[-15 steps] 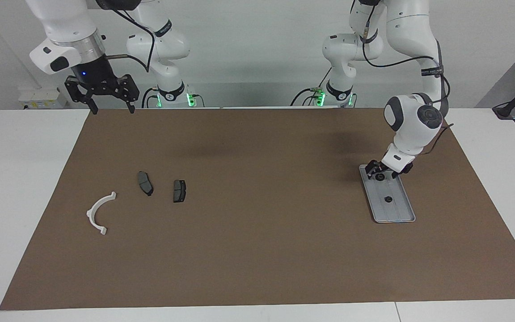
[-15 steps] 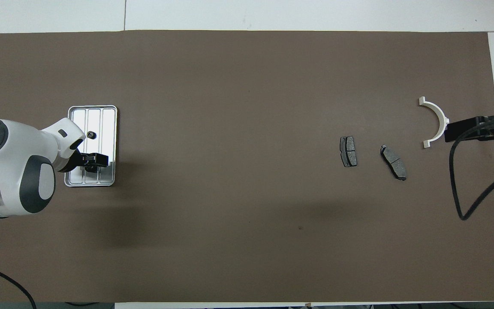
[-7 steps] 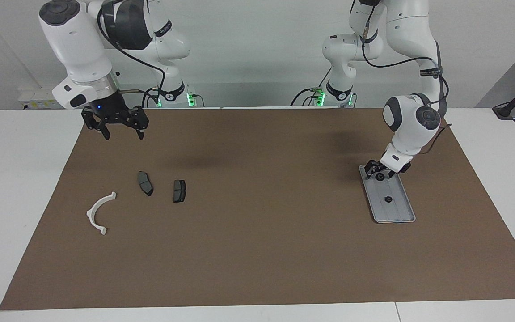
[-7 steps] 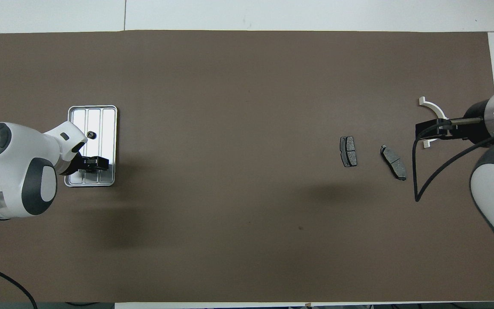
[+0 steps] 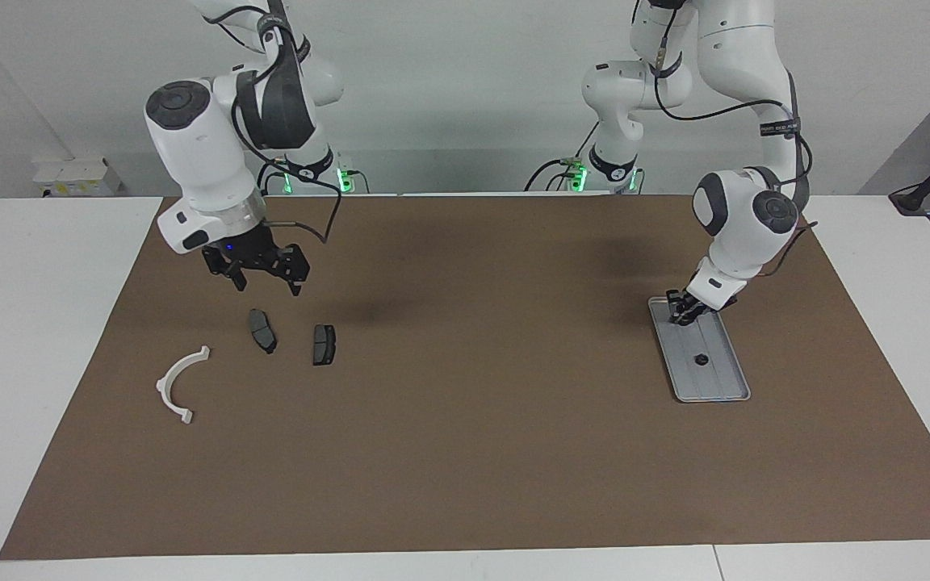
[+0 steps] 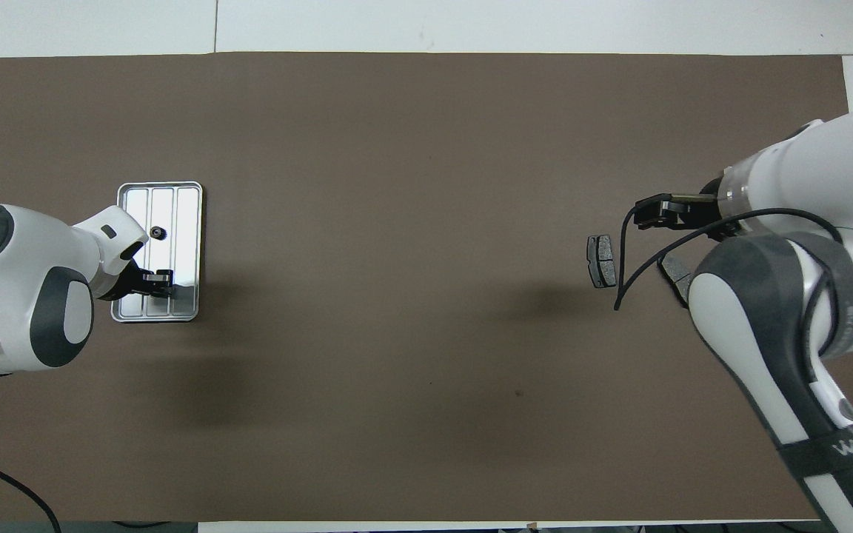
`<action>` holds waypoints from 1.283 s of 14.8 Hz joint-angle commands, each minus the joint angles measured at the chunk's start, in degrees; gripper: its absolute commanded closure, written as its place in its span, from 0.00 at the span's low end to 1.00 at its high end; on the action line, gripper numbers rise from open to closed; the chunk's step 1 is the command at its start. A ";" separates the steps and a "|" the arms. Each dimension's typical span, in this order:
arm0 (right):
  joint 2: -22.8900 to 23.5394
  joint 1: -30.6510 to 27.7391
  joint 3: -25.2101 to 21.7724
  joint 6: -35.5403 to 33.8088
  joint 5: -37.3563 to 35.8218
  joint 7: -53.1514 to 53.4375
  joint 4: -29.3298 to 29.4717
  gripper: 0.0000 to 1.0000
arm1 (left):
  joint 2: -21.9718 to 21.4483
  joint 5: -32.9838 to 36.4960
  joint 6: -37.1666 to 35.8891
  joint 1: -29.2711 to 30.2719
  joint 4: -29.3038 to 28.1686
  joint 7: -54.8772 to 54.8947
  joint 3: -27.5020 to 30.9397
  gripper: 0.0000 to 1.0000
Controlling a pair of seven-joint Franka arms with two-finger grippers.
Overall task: Place bearing gear from tray to pile
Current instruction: 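Carry the gear mid-table with the left gripper while the right gripper approaches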
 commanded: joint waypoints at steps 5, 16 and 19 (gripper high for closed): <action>2.59 4.19 -0.14 4.63 1.27 6.72 -0.35 0.00 | 4.50 -1.64 -19.27 -15.92 24.78 -34.08 -0.31 1.00; 3.38 3.40 -0.05 6.39 1.27 6.29 0.27 0.00 | 16.55 1.18 -4.07 -37.06 25.69 -61.86 -0.13 1.00; 4.16 3.92 -0.14 6.92 1.35 6.64 0.09 0.00 | 15.59 2.24 -2.50 -37.41 22.26 -61.95 -0.22 1.00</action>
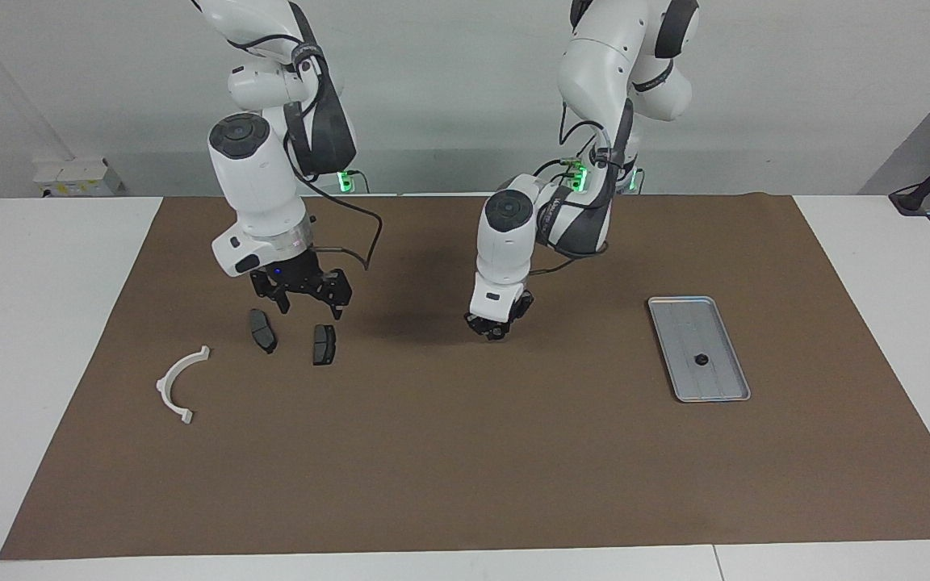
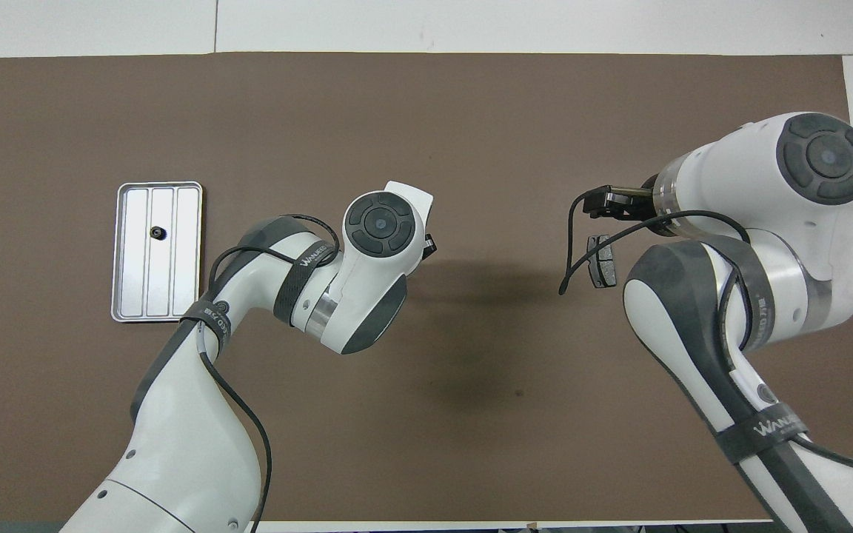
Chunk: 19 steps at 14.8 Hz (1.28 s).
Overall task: Place bearing gear from tray to pile
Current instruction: 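Carry the gear mid-table with the left gripper while the right gripper approaches, then grasp the gear with the right gripper while the left gripper returns to tray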
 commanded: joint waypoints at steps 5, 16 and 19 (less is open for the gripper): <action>3.09 0.93 0.54 2.55 1.21 0.20 0.00 0.00 | -2.17 1.60 5.40 -1.03 -4.93 -0.54 0.12 1.00; 5.99 3.83 0.71 4.74 1.12 5.96 -0.09 0.00 | -14.55 0.90 -12.42 15.37 0.95 24.10 0.82 0.02; 7.57 9.36 0.62 7.20 1.12 17.39 -0.09 0.00 | -15.26 0.72 -14.38 26.45 0.61 41.59 0.91 0.02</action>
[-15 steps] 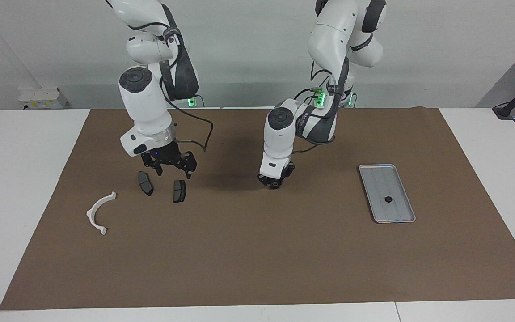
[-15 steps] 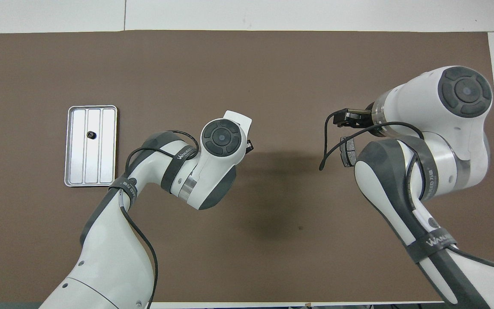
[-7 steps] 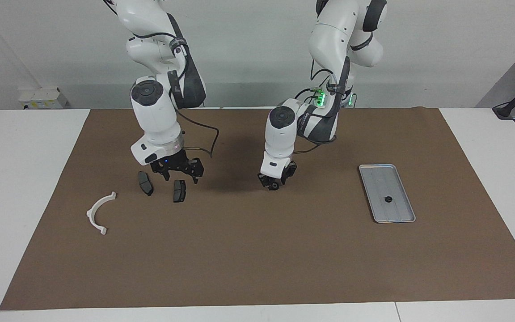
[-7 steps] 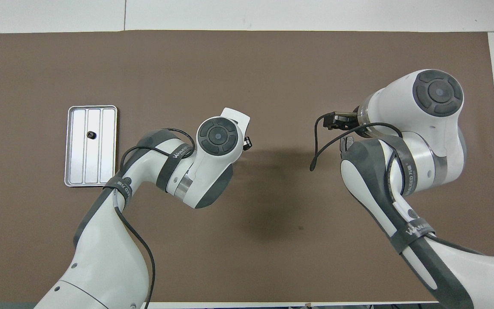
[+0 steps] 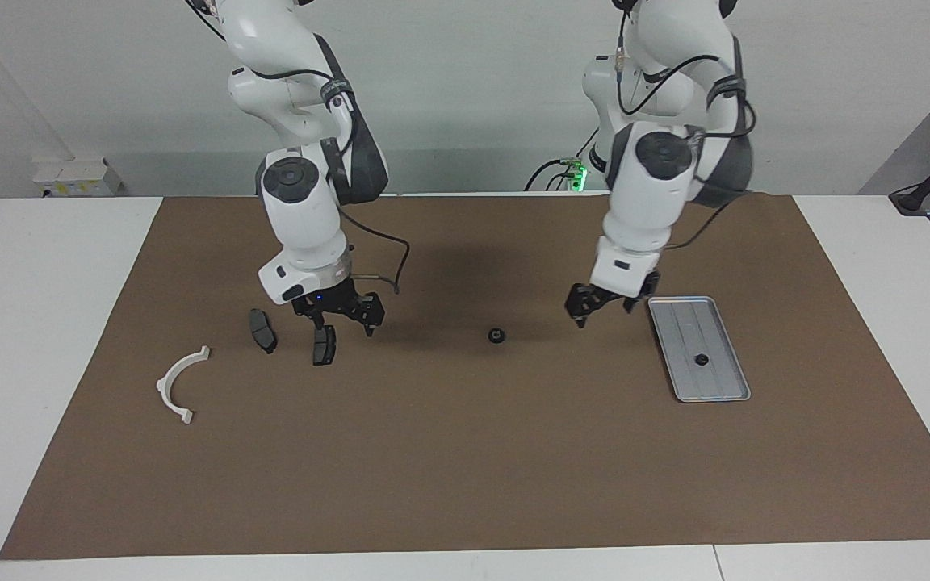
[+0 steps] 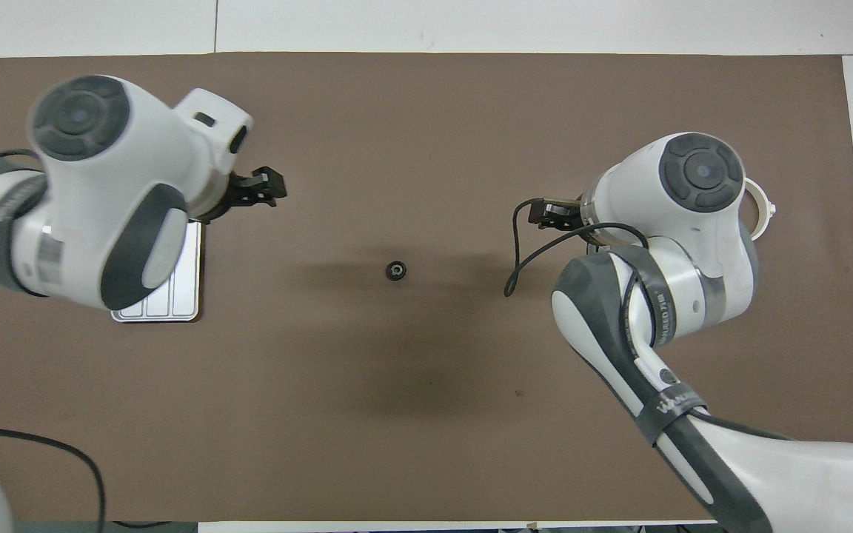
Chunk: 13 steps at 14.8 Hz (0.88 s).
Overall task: Place bearing gear from tray to pile
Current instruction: 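Grasp the gear with the right gripper while the left gripper returns to tray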
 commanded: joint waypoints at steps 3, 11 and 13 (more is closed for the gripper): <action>3.12 7.96 -0.13 5.25 1.02 16.16 0.19 0.00 | 0.41 -4.57 2.70 13.48 -2.87 23.37 -0.84 0.02; 16.73 20.19 -0.31 2.55 -3.79 38.85 15.54 0.00 | 5.95 -4.59 18.61 14.55 -12.70 27.19 -0.75 0.03; 19.38 20.46 -0.22 1.57 -5.30 40.02 17.77 0.00 | 6.39 -4.59 19.42 15.51 -13.15 28.06 -0.75 0.03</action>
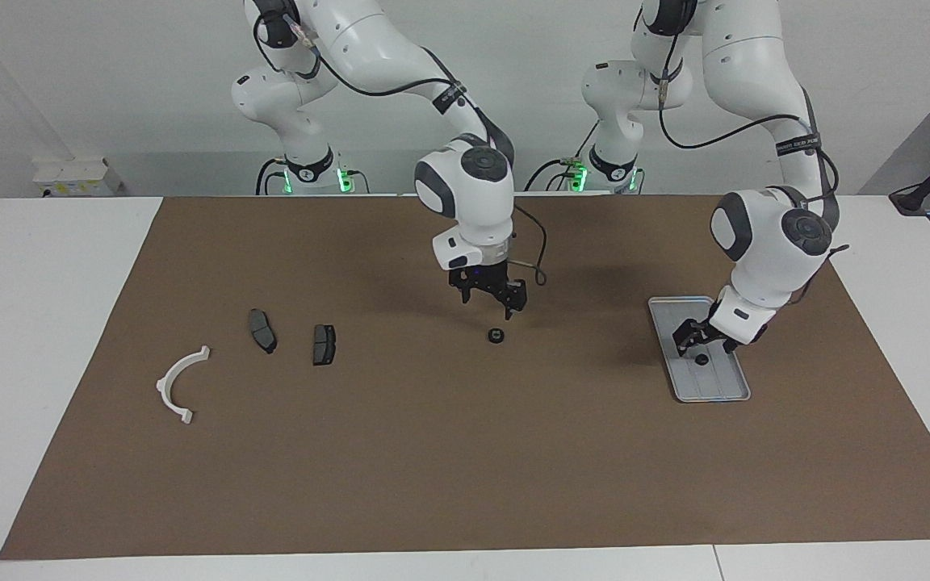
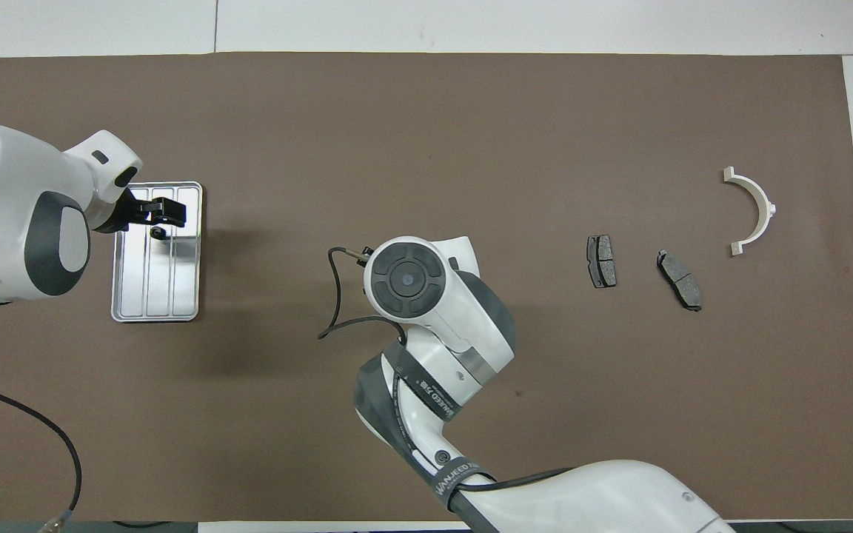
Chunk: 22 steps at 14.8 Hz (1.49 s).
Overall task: Place bearing gear from tray to pile
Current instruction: 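Grasp the gear with the right gripper while the left gripper returns to tray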
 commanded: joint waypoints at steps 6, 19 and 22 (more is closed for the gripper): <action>6.92 -0.27 -0.11 -1.64 -0.77 1.36 5.97 0.00 | -0.66 -0.72 2.37 1.56 -3.42 3.51 -0.10 0.05; 6.92 -0.45 -0.11 0.73 -0.86 1.36 3.25 0.53 | -0.57 -0.72 7.99 1.38 -6.59 4.39 -0.10 0.16; 6.83 -0.45 -0.11 0.65 -0.86 1.28 3.25 1.00 | -0.31 -0.72 8.52 1.29 -6.50 4.39 -0.10 0.16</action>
